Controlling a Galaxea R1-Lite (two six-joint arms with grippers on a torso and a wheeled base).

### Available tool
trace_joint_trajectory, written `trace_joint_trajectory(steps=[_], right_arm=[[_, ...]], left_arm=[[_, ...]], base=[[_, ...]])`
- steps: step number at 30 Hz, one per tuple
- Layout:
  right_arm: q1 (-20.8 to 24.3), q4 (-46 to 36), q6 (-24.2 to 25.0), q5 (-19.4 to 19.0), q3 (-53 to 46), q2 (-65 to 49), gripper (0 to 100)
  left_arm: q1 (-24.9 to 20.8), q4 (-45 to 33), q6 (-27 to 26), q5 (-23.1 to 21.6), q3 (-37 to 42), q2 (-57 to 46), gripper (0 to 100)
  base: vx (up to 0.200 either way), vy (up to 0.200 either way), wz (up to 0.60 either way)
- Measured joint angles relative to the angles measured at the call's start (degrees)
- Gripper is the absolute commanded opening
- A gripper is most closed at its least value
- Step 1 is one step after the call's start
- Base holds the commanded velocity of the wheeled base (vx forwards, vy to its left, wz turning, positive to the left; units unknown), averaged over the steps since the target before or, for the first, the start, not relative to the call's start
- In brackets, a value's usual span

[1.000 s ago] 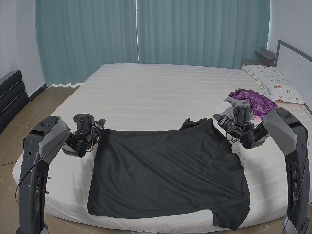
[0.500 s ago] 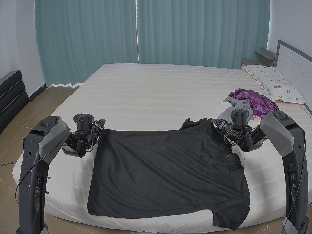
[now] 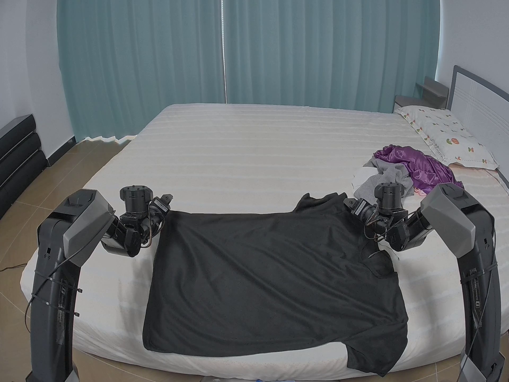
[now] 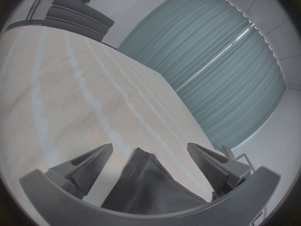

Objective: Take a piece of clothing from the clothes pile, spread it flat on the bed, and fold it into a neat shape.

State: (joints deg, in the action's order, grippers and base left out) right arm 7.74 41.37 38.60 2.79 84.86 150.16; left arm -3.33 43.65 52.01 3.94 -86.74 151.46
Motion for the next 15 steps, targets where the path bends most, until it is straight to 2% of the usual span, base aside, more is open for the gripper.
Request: trace_joint_trajectory(steps=[15], right_arm=[[-0.2, -0.2, 0.0, 0.1, 0.3, 0.8, 100]], left_arm=[[0.0, 0.0, 0.0, 0.0, 0.0, 0.0, 100]], base=[[0.0, 0.0, 0.0]])
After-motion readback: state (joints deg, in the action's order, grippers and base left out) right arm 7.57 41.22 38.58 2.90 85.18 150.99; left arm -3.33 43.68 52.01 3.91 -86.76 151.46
